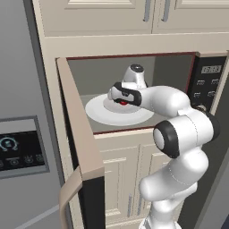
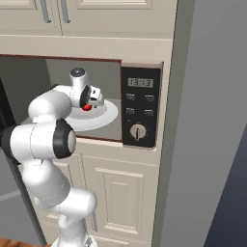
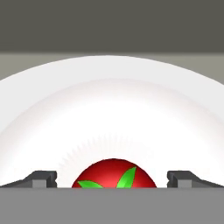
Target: Pick the tomato from the microwave and place it on plate located on the counter.
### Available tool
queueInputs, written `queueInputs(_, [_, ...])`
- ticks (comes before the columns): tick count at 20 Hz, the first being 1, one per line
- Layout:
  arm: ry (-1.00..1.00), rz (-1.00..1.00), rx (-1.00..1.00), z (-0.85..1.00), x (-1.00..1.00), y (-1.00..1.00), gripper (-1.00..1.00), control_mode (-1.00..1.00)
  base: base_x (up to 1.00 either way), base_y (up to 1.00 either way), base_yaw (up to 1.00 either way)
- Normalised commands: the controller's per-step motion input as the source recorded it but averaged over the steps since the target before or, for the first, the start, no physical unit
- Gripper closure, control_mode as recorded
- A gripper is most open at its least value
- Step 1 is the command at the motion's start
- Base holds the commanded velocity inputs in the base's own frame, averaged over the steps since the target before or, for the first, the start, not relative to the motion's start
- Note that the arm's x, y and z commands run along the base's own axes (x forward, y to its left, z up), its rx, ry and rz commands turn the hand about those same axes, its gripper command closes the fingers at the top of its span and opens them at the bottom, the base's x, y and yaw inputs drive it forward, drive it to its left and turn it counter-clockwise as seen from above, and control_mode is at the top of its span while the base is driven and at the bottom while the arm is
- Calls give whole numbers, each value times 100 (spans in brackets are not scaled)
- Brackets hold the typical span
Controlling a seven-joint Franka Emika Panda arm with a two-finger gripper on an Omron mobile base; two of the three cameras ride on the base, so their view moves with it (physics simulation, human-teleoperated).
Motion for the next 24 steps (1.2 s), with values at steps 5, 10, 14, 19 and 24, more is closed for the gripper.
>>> queueInputs(5, [0,0,0,-16,0,0,100,-100,0,0,0])
queueInputs(10, [0,0,0,0,0,0,100,-100,0,0,0])
queueInputs(14, [0,0,0,0,0,0,100,-100,0,0,0])
queueInputs(19, [-4,0,0,0,-25,0,100,-100,0,0,0])
queueInputs(24, [-17,0,0,0,-67,-6,100,-100,0,0,0])
